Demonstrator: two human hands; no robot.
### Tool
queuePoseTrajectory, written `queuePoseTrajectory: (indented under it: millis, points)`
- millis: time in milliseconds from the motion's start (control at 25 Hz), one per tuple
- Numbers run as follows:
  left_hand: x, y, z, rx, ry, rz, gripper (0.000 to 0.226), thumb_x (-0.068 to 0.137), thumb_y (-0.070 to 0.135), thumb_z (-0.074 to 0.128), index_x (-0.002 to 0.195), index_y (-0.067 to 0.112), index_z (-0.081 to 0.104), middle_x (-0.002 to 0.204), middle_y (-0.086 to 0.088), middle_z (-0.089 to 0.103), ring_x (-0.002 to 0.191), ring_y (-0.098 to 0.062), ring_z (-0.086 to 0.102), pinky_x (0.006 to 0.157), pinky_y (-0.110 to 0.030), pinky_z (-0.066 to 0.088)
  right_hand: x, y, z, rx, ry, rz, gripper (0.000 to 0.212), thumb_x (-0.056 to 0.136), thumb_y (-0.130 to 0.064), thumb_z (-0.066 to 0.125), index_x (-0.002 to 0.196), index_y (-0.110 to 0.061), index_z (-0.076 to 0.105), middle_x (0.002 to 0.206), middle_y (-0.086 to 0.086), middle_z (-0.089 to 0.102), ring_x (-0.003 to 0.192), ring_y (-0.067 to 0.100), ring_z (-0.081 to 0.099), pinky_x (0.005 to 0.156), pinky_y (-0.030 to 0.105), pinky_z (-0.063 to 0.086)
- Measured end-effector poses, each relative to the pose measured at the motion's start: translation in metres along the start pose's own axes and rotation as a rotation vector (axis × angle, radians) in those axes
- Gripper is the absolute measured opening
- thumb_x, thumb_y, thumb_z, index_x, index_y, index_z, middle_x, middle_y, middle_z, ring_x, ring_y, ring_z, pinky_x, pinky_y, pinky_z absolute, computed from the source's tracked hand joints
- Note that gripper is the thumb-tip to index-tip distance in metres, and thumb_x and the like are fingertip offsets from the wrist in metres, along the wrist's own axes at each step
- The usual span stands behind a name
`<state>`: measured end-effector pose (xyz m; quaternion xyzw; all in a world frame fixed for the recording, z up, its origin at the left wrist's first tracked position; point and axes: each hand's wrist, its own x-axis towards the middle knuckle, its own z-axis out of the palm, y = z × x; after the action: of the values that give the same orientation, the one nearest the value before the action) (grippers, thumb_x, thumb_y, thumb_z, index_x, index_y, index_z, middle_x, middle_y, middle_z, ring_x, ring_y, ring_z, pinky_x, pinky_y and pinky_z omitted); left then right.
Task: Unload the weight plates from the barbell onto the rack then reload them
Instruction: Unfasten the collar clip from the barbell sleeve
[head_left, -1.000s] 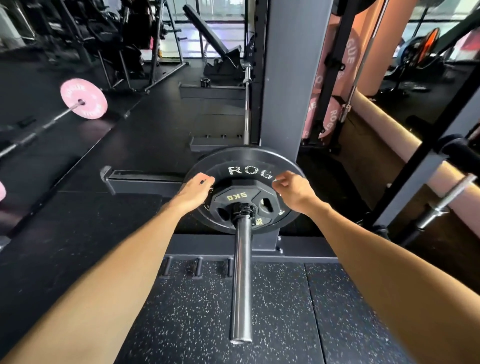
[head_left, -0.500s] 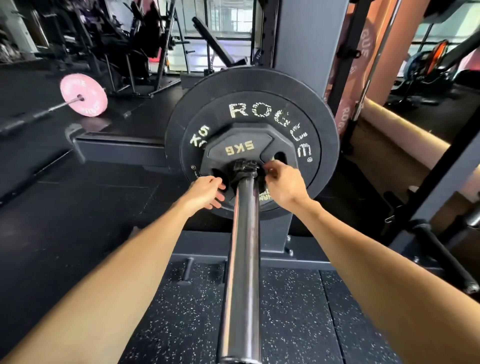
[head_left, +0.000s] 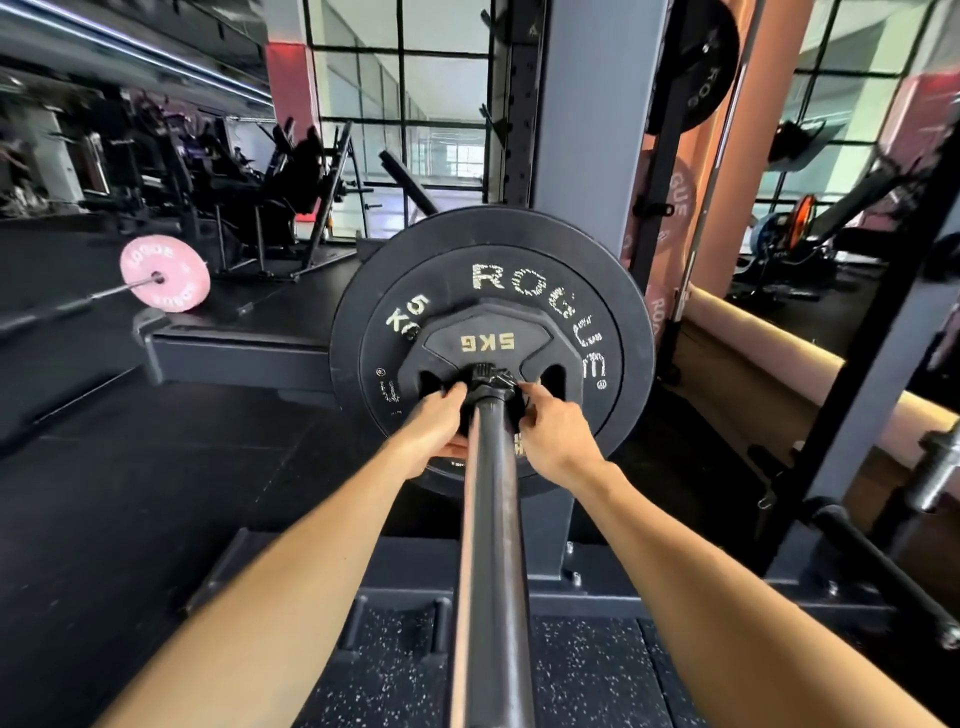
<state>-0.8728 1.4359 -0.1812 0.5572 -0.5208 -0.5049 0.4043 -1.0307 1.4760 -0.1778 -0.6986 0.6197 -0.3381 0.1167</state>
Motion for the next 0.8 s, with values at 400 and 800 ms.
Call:
queuePoseTrajectory:
  millis: [400,800]
  points:
    - [0.013,0.021,0.001,-0.040,-0.084,-0.134,0.057,0.101,0.059,0.025,0.140,0.019,0.036,0.126,-0.018,0.062,0.088,-0.030,0.070,0.065,-0.039,0.059,0.020,0.002,-0.013,0.122,0.052,0.077,0.034,0.090,-0.020,0.036,0.106,-0.023,0.066,0.087,0.003,0.067,0.087,0.027,0.060,0.074,0.031,0.045]
    - [0.020,0.014,0.011,0.025,-0.066,-0.010,0.034,0.099,0.057,0.034,0.088,0.025,0.032,0.065,-0.001,0.067,0.046,-0.008,0.065,0.046,-0.025,0.053,0.033,-0.014,-0.013,-0.055,-0.029,0.120,0.065,0.086,-0.074,0.034,0.081,-0.015,0.060,0.076,0.005,0.063,0.077,0.029,0.060,0.071,0.038,0.050]
